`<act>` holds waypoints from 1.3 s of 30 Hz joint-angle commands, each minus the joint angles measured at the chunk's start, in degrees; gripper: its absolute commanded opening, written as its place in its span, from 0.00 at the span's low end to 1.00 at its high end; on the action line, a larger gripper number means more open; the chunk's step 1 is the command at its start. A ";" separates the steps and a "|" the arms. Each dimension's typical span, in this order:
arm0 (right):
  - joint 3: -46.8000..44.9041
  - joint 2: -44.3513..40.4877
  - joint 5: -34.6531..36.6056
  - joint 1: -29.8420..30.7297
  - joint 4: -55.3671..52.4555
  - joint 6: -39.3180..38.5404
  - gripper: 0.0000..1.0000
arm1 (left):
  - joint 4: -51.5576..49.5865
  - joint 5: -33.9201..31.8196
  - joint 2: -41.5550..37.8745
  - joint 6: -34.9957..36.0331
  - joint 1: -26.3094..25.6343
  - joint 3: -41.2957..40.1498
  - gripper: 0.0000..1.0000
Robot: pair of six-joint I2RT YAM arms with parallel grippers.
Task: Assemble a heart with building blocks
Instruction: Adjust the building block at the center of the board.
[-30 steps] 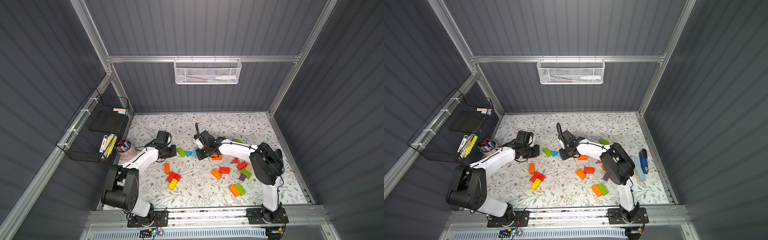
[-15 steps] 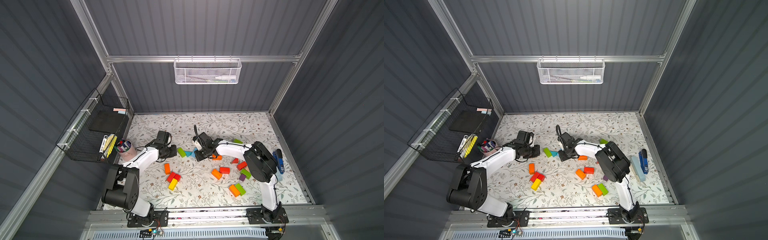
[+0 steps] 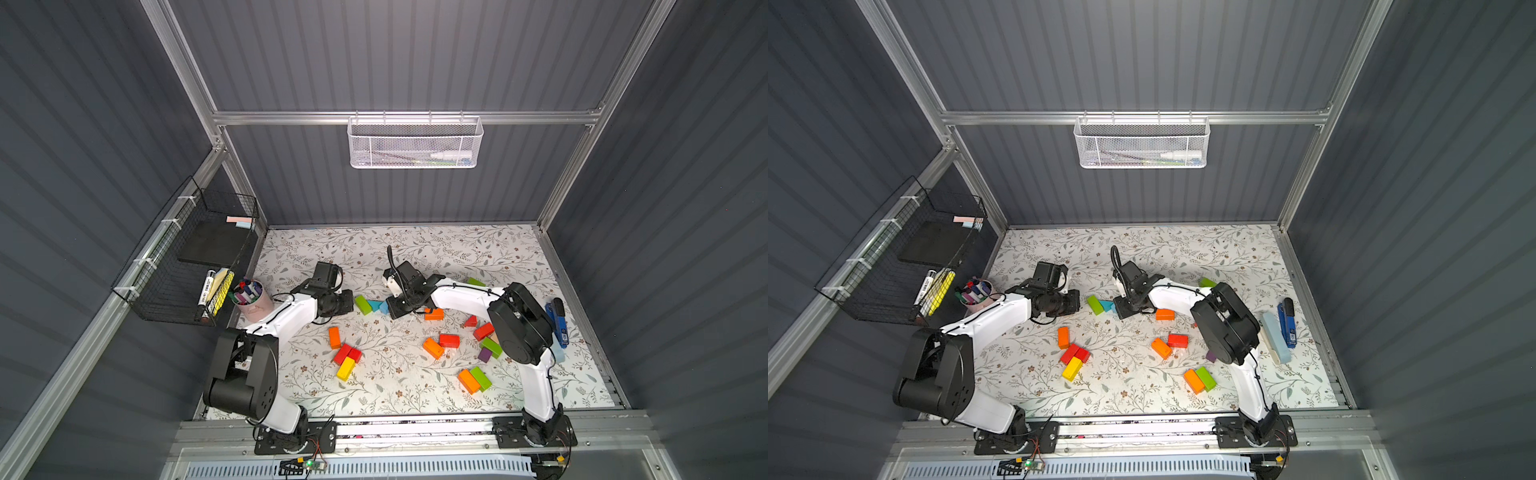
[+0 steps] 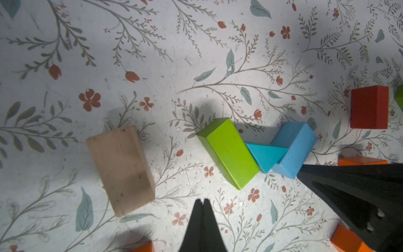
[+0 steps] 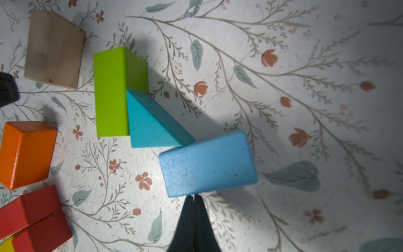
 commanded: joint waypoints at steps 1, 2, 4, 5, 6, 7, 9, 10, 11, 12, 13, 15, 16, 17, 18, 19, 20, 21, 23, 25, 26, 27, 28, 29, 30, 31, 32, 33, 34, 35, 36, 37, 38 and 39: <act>1.07 0.84 -0.05 -0.09 -0.13 0.21 0.00 | -0.07 0.33 0.32 -0.32 -0.25 -0.19 0.04; 1.04 0.58 -0.07 -0.09 -0.37 0.23 0.00 | -0.07 0.37 0.28 -0.35 -0.25 -0.25 0.04; 0.95 -0.40 -0.26 -0.03 -1.16 0.03 0.00 | -0.07 0.37 0.22 -0.36 -0.25 -0.34 0.03; 0.53 -1.27 -0.24 0.00 -1.24 0.03 0.00 | -0.07 0.32 0.26 -0.44 -0.25 -0.29 0.04; 0.25 -1.87 -0.32 -0.01 -1.25 -0.01 0.00 | -0.07 0.36 0.12 -0.51 -0.25 -0.43 0.03; 0.10 -2.52 -0.62 -0.02 -1.16 -0.06 0.00 | 0.01 0.36 0.11 -0.62 -0.25 -0.37 0.04; 0.71 -2.92 -1.40 0.04 -1.26 -0.62 0.00 | 0.23 0.53 0.27 -0.76 -0.25 -0.39 0.03; 1.59 -2.66 -1.86 0.00 -1.63 -1.04 0.00 | 0.28 0.67 0.37 -0.80 -0.25 -0.43 0.03; 2.51 -2.37 -2.38 0.00 -2.26 -1.60 0.00 | 0.28 0.78 0.37 -0.80 -0.25 -0.38 0.03; 3.32 -2.05 -2.91 0.01 -2.57 -2.08 0.00 | 0.28 0.81 0.37 -0.80 -0.25 -0.35 0.03; 3.97 -1.74 -3.59 0.08 -2.47 -2.82 0.03 | 0.20 0.81 0.28 -0.78 -0.25 -0.34 0.03; 5.02 -1.15 -5.02 0.14 -2.14 -4.67 0.15 | -0.28 0.94 -0.03 -0.63 -0.25 -0.26 0.03; 5.59 -0.55 -5.75 0.18 -1.73 -6.07 0.22 | -0.44 1.21 -0.18 -0.47 -0.25 -0.29 0.03; 6.40 0.23 -5.89 0.20 -1.54 -7.43 0.26 | -0.93 2.06 -0.42 -0.27 -0.25 -0.13 0.03; 7.57 0.95 -6.09 0.20 -2.26 -8.86 0.28 | -0.92 2.12 -0.72 -0.47 -0.19 -0.05 0.03; 9.04 1.84 -6.26 0.18 -3.64 -10.50 0.29 | -1.40 2.05 -0.98 -0.92 -0.16 0.17 0.03; 10.45 2.61 -6.32 0.20 -4.44 -12.03 0.29 | -2.08 1.80 -1.20 -1.38 -0.10 0.35 0.03; 11.40 3.14 -6.58 0.18 -4.82 -13.02 0.29 | -2.75 1.57 -1.45 -1.41 0.01 0.67 0.03; 13.36 4.27 -7.58 0.18 -5.29 -15.05 0.30 | -3.88 1.16 -1.81 -1.42 0.56 1.17 0.03; 15.21 5.40 -8.17 0.20 -5.73 -16.11 0.30 | -4.55 1.24 -1.84 -1.37 1.43 1.44 0.04; 16.22 6.12 -8.21 0.25 -6.01 -16.56 0.29 | -4.72 1.40 -1.91 -1.01 1.95 1.50 0.04; 17.09 6.84 -8.17 0.29 -6.20 -16.75 0.28 | -4.90 1.58 -1.81 -0.76 2.47 1.61 0.04; 18.29 7.71 -10.50 0.27 -6.69 -16.93 0.26 | -4.91 1.83 -1.83 -0.59 2.92 1.60 0.04; 19.53 8.55 -10.69 0.27 -7.00 -17.00 0.24 | -4.91 2.10 -1.83 -0.36 3.22 1.62 0.04; 20.38 9.35 -10.79 0.39 -6.99 -16.82 0.23 | -4.83 2.32 -1.77 -0.36 3.25 1.70 0.03; 21.49 10.16 -10.80 0.44 -7.00 -16.52 0.22 | -4.67 2.79 -1.73 -0.40 3.26 1.71 0.04; 22.45 11.09 -10.64 0.54 -7.01 -16.10 0.20 | -4.32 3.61 -1.57 -0.29 3.26 1.57 0.03; 23.16 11.69 -10.55 0.61 -7.00 -15.85 0.19 | -4.14 4.24 -1.42 -0.10 3.26 1.45 0.04; 24.24 12.70 -10.37 0.78 -6.97 -15.45 0.17 | -3.79 4.46 -1.07 1.98 3.22 1.45 0.03; 25.18 13.56 -10.13 0.84 -7.00 -15.36 0.16 | -4.44 4.16 -0.62 3.19 3.26 1.45 0.03; 25.97 14.17 -9.61 0.90 -7.01 -15.07 0.15 | -4.56 4.15 -0.42 3.48 3.26 1.45 0.03; 26.72 14.82 -9.40 1.01 -8.46 -14.70 0.14 | -4.56 4.15 -0.34 3.75 3.26 1.10 0.03; 27.43 15.33 -9.40 0.99 -8.44 -14.41 0.13 | -4.16 3.95 -0.34 4.01 3.26 0.89 0.03; 27.98 15.76 -9.40 0.97 -8.50 -14.30 0.12 | -3.06 3.95 -0.19 3.88 3.26 0.66 0.04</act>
